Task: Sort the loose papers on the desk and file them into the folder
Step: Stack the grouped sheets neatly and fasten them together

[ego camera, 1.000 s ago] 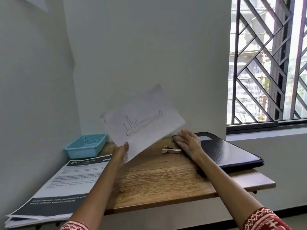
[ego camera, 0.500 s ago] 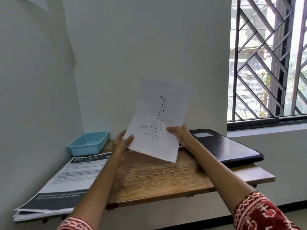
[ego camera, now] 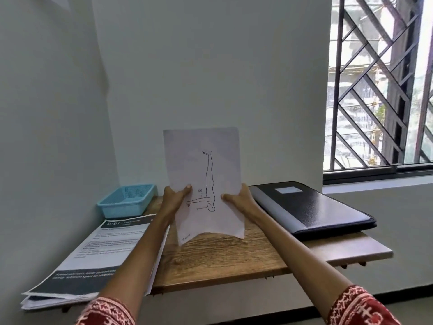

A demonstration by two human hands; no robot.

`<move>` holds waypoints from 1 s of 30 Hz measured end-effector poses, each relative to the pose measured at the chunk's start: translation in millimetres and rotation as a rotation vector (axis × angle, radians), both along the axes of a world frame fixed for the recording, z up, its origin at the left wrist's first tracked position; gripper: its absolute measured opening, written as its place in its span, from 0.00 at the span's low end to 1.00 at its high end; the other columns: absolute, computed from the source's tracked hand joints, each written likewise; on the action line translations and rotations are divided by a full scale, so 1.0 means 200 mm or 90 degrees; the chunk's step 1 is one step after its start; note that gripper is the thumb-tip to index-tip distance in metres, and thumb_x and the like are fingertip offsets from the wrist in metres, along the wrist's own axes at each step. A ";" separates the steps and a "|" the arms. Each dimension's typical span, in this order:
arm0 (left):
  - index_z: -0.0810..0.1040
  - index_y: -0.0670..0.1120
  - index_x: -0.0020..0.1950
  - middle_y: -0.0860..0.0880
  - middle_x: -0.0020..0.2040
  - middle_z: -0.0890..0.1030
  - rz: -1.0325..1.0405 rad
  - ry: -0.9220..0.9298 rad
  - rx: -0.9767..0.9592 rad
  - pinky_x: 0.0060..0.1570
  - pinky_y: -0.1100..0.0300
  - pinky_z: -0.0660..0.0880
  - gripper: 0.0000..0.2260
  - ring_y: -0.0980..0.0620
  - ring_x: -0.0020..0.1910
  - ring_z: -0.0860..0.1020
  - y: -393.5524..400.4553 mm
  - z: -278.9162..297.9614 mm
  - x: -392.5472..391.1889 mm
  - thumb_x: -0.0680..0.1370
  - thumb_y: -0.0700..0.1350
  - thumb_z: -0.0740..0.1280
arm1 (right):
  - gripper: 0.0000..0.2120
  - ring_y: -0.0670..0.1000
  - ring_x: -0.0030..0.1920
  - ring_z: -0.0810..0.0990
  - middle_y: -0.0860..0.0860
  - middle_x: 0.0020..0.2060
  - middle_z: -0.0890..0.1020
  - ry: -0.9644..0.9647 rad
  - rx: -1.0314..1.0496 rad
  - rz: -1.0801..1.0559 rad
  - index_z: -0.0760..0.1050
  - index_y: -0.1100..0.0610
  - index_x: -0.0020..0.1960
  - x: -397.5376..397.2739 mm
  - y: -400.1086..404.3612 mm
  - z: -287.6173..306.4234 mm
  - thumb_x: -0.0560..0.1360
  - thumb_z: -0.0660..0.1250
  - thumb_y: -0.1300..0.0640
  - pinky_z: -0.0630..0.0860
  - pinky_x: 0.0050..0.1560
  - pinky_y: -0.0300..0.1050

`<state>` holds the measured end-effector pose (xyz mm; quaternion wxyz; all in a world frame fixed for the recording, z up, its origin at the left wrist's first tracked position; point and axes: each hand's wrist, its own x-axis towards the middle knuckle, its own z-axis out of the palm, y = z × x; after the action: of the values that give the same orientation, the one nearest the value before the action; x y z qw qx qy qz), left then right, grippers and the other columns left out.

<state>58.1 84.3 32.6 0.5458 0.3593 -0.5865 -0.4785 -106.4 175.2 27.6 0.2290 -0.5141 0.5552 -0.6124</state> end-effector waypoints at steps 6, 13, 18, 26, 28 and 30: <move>0.70 0.36 0.65 0.43 0.59 0.76 0.009 -0.051 0.029 0.54 0.57 0.70 0.21 0.45 0.58 0.75 -0.03 -0.16 0.00 0.75 0.40 0.69 | 0.07 0.45 0.41 0.77 0.49 0.42 0.79 0.018 -0.006 -0.001 0.75 0.60 0.50 -0.04 -0.03 -0.05 0.74 0.67 0.68 0.74 0.38 0.30; 0.72 0.41 0.65 0.44 0.62 0.76 0.049 -0.164 0.112 0.62 0.50 0.71 0.32 0.43 0.59 0.75 -0.05 -0.17 -0.06 0.70 0.62 0.68 | 0.16 0.56 0.52 0.80 0.57 0.53 0.80 -0.296 -0.077 -0.096 0.73 0.66 0.60 -0.06 -0.21 -0.07 0.73 0.68 0.69 0.77 0.55 0.50; 0.69 0.44 0.66 0.44 0.50 0.78 -0.230 0.143 0.354 0.50 0.49 0.75 0.17 0.45 0.50 0.76 0.08 -0.24 -0.24 0.82 0.52 0.57 | 0.17 0.56 0.52 0.79 0.60 0.56 0.79 -0.461 -0.095 -0.196 0.71 0.67 0.62 0.10 -0.30 -0.16 0.74 0.67 0.68 0.76 0.58 0.52; 0.73 0.40 0.50 0.46 0.40 0.78 -0.054 0.221 0.244 0.33 0.61 0.77 0.11 0.51 0.36 0.76 0.15 -0.18 -0.34 0.77 0.28 0.55 | 0.15 0.53 0.47 0.78 0.59 0.56 0.80 -0.512 -0.130 -0.270 0.73 0.65 0.62 0.15 -0.33 -0.14 0.75 0.65 0.67 0.75 0.46 0.44; 0.75 0.39 0.52 0.44 0.46 0.78 -0.019 0.176 0.210 0.34 0.61 0.77 0.12 0.49 0.38 0.77 0.13 -0.19 -0.33 0.77 0.28 0.56 | 0.17 0.53 0.49 0.78 0.59 0.58 0.79 -0.524 -0.119 -0.250 0.72 0.65 0.63 0.16 -0.32 -0.13 0.75 0.66 0.66 0.75 0.49 0.44; 0.75 0.34 0.58 0.41 0.51 0.78 0.022 0.120 0.198 0.40 0.58 0.77 0.13 0.44 0.46 0.78 0.07 -0.19 -0.29 0.76 0.28 0.57 | 0.21 0.54 0.56 0.77 0.56 0.60 0.77 -0.541 -0.110 -0.226 0.68 0.64 0.67 0.14 -0.29 -0.13 0.75 0.68 0.65 0.72 0.54 0.41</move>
<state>-0.6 97.4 -5.0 0.5445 0.4032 -0.4452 -0.5854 -78.9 116.3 1.1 0.2840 -0.1323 0.4384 -0.8424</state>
